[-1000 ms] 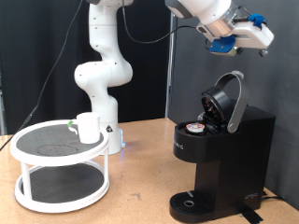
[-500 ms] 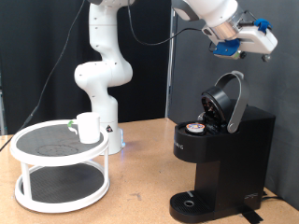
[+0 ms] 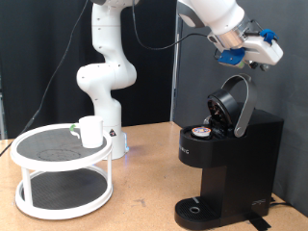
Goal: Make a cup of coffee with the keurig machine
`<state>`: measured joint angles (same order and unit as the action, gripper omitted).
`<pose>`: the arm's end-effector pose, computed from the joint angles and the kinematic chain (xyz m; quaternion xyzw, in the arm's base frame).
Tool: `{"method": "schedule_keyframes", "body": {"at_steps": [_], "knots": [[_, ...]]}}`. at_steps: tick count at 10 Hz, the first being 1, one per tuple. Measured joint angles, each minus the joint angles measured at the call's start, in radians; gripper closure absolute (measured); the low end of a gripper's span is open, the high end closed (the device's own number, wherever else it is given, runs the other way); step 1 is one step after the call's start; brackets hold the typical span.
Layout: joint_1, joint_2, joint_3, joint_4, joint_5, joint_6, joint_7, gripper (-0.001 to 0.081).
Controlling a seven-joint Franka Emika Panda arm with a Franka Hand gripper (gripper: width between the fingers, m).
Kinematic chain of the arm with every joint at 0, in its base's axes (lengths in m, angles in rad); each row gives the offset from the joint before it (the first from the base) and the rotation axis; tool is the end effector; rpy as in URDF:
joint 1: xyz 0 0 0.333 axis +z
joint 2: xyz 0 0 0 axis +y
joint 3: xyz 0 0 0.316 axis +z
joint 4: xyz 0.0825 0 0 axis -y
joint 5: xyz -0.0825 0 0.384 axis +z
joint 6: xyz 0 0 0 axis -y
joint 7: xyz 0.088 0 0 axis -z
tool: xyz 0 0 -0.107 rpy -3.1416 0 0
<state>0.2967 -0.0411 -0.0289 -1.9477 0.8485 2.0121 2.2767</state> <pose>0.5328 0.1920 0.5253 -0.3566 0.8515 0.3505 0.1580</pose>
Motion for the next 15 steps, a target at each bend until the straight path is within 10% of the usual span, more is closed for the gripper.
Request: {"method": "schedule_keyframes", "body": {"at_steps": [4,10,15], "knots": [[0.000,0.014,0.000,-0.030,-0.017,0.020,0.000,0.0797],[-0.014,-0.025,-0.013,-0.062,-0.024,0.034,-0.046,0.0806],[-0.073,-0.077,-0.051,-0.098,-0.216,-0.054,-0.002,0.0806]]}}
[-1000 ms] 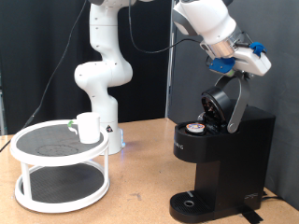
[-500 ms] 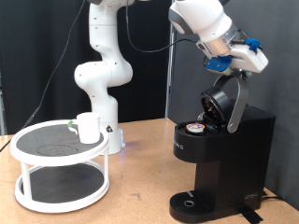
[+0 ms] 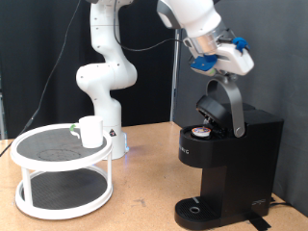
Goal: Make a cup of coffee with the keurig machine
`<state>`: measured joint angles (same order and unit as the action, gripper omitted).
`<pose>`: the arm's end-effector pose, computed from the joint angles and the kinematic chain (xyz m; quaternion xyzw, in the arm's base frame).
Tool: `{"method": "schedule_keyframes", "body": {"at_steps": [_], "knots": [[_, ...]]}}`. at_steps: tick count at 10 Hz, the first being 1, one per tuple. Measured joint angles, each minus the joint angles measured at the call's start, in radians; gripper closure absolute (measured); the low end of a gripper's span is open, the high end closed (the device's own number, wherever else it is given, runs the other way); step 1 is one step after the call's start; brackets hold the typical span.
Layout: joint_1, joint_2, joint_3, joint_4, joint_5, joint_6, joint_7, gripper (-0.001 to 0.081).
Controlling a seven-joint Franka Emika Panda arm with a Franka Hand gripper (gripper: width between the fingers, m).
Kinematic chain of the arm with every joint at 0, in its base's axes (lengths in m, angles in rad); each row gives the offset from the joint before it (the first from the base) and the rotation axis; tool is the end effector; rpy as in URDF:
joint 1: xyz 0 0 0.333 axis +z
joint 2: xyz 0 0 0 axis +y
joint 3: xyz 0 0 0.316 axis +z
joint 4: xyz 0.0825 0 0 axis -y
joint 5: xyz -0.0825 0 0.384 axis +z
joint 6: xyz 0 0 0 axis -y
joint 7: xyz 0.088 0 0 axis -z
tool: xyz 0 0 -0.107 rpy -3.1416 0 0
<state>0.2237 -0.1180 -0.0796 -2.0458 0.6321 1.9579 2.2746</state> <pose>0.5181 0.1132 0.5074 -0.3609 0.8850 0.2702 0.1166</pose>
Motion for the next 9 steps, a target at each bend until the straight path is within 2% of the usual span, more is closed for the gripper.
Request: {"method": "schedule_keyframes", "body": {"at_steps": [2,6,9], "knots": [[-0.024,0.004,-0.013,-0.038,-0.049,-0.001,0.003,0.0806],[-0.058,0.005,-0.031,-0.096,-0.086,0.028,-0.008,0.0806],[-0.082,0.005,-0.050,-0.175,-0.101,0.137,-0.081,0.0806]]}}
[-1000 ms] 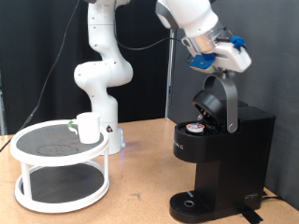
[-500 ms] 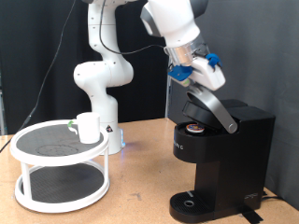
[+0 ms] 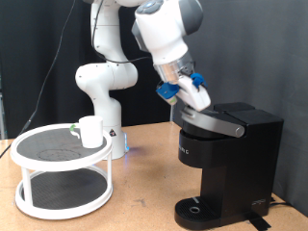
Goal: Make a cup of coffee with the keurig machine
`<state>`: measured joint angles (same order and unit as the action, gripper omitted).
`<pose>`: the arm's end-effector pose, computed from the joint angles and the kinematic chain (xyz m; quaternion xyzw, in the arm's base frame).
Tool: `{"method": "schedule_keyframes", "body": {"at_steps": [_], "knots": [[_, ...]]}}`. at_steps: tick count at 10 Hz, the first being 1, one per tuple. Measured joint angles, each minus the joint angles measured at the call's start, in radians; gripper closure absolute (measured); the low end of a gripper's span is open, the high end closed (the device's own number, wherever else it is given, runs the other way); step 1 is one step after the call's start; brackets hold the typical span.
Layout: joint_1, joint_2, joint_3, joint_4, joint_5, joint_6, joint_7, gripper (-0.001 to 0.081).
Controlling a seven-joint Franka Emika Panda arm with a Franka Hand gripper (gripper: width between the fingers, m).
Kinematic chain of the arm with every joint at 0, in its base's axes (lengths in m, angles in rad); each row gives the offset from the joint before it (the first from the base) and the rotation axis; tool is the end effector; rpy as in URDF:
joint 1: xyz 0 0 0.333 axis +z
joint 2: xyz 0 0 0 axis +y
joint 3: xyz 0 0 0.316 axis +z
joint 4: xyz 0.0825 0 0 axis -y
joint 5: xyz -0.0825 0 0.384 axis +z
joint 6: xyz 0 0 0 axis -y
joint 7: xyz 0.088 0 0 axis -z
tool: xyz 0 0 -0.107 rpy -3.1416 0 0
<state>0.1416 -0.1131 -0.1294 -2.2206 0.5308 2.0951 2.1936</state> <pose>0.5083 0.0298 0.4284 -0.3275 0.9156 0.2115 0.0985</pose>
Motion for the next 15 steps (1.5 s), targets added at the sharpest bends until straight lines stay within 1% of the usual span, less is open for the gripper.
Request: {"method": "schedule_keyframes", "body": {"at_steps": [1,3,4,6,9,11,13,15], "knots": [[-0.008,0.000,-0.007,-0.031,0.000,0.049,-0.036,0.0806],[-0.017,-0.003,-0.023,-0.066,0.007,0.128,-0.098,0.0806],[-0.020,0.000,-0.030,-0.082,0.012,0.143,-0.119,0.0806],[-0.022,0.002,-0.041,-0.101,0.063,0.156,-0.175,0.0806],[-0.022,-0.012,-0.056,-0.103,0.167,0.132,-0.266,0.0806],[-0.023,-0.051,-0.071,-0.101,0.213,0.092,-0.306,0.0806],[-0.024,-0.097,-0.085,-0.095,0.224,0.044,-0.307,0.0806],[-0.024,-0.128,-0.099,-0.086,0.263,-0.003,-0.296,0.0806]]}}
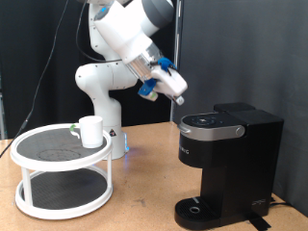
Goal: Make a cup of coffee with the keurig machine
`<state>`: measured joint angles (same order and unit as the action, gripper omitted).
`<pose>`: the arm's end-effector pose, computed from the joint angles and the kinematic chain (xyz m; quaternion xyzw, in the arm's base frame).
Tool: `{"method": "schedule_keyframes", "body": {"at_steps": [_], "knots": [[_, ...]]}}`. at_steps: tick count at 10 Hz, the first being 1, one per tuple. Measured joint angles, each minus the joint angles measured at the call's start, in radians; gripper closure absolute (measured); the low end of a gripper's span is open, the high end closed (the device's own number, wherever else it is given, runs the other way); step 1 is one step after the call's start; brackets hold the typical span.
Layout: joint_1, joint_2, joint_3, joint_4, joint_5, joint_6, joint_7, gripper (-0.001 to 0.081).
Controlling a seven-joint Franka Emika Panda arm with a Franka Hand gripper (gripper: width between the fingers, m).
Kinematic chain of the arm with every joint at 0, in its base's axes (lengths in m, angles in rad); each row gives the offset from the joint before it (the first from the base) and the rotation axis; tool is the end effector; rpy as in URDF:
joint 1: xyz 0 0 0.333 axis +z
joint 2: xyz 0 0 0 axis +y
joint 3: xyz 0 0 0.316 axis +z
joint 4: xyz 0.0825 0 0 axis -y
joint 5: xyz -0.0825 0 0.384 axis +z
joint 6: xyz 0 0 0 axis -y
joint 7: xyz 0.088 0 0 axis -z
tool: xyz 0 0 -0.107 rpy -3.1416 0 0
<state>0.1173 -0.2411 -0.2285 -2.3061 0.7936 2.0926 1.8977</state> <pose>0.4808 -0.0222 0.4572 -0.3329 0.8707 0.2797 0.2297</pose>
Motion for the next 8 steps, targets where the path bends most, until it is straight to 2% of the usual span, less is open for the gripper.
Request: {"method": "schedule_keyframes", "body": {"at_steps": [2,3,4,5,6,8], "knots": [[0.000,0.002,0.003,-0.004,-0.016,0.004,0.021,0.0806],[0.000,-0.004,0.009,-0.022,-0.006,0.066,0.024,0.0806],[0.000,-0.024,0.011,-0.058,0.015,0.113,0.022,0.0806],[-0.001,-0.052,0.003,-0.095,0.027,0.117,0.021,0.0806],[-0.007,-0.080,-0.012,-0.122,0.023,0.077,0.021,0.0806],[-0.032,-0.121,-0.048,-0.148,-0.046,-0.061,0.004,0.0806]]}}
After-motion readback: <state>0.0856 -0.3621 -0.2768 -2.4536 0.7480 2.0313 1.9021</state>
